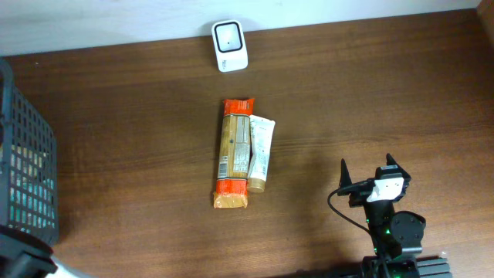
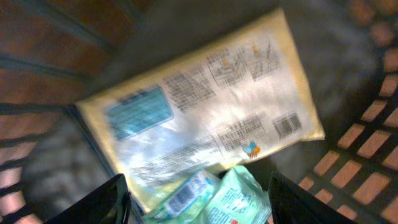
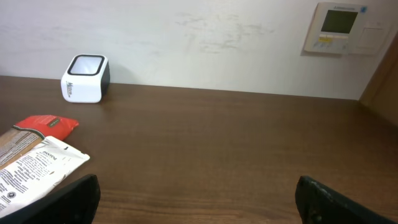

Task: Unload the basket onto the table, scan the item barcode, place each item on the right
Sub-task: 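Reach into the basket and grasp the teal wet-wipe pack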

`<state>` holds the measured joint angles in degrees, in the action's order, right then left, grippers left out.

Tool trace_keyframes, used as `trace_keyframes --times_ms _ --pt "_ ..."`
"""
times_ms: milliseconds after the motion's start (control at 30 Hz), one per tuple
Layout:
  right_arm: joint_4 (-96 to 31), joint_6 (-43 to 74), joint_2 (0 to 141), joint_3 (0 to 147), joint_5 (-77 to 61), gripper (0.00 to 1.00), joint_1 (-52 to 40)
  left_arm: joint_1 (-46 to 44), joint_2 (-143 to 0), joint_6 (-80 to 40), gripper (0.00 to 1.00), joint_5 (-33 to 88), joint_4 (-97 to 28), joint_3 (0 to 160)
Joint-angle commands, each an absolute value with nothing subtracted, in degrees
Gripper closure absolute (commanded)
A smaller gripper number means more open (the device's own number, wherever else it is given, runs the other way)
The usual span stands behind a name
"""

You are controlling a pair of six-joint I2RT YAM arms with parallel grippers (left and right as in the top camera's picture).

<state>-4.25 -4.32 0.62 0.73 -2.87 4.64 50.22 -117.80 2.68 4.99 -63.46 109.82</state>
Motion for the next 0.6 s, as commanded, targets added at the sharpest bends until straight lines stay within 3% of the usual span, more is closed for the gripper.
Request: trace_keyframes --times_ms 0,233,567 --pt "-4.3 -4.1 0.2 0.3 -2.9 0.01 4.9 49.2 -122.0 6.4 0.29 8.8 -66.5 109.0" --pt "-4.3 -4.1 0.2 0.3 -2.9 0.01 4.9 48.1 -123.3 6.3 0.31 12.3 -69.0 104.7" --pt "-4.3 -4.1 0.2 0.3 -2.9 0.01 4.9 48.0 -123.3 6.4 0.35 12.3 -62.4 94.8"
